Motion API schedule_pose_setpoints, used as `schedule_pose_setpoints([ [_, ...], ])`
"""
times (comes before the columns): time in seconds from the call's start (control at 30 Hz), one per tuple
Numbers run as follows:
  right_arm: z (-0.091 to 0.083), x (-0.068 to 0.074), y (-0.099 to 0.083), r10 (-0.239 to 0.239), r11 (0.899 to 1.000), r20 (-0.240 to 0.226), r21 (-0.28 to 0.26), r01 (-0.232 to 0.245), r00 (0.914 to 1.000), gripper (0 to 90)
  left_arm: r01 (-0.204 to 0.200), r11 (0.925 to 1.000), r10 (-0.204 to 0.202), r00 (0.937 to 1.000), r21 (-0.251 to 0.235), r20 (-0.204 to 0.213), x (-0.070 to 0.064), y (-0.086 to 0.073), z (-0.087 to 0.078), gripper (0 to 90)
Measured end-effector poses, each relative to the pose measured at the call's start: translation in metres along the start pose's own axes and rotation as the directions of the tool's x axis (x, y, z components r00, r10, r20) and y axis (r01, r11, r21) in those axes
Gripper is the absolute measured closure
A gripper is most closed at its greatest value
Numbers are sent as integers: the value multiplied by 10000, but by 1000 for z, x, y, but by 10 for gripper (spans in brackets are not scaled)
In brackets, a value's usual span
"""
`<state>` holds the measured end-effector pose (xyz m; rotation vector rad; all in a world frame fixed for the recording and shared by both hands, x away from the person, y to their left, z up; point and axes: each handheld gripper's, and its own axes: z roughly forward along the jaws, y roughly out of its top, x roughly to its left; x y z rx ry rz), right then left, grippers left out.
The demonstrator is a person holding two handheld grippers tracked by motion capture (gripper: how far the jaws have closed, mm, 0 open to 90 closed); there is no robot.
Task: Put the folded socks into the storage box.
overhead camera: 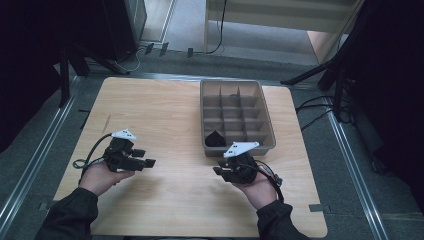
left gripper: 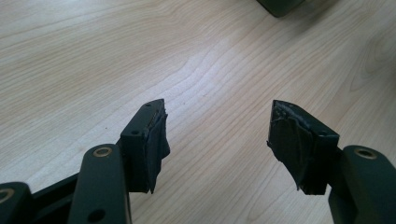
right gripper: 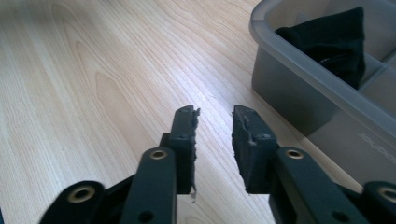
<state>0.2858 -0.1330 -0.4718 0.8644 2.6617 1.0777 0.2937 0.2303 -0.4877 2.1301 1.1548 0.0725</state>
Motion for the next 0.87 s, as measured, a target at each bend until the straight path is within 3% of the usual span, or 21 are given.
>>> schedule_pose_setpoints([
  [0.13,3,-1,0,-24,9999,-153,-115,22,9999,531,-111,9999,111,9999,100,-46,-2,0,3,360],
  [0.3,6,-3,-4,139,9999,-282,90,-136,9995,490,-132,9998,133,9998,173,-113,-2,0,5,356],
  [0.57,4,-5,-4,244,9997,-421,78,-241,9988,479,-161,9996,164,9998,234,-148,-2,0,7,354],
  [0.87,3,-4,-5,294,9995,-242,-68,-295,9993,456,-165,9997,167,9998,153,-121,-2,0,5,354],
])
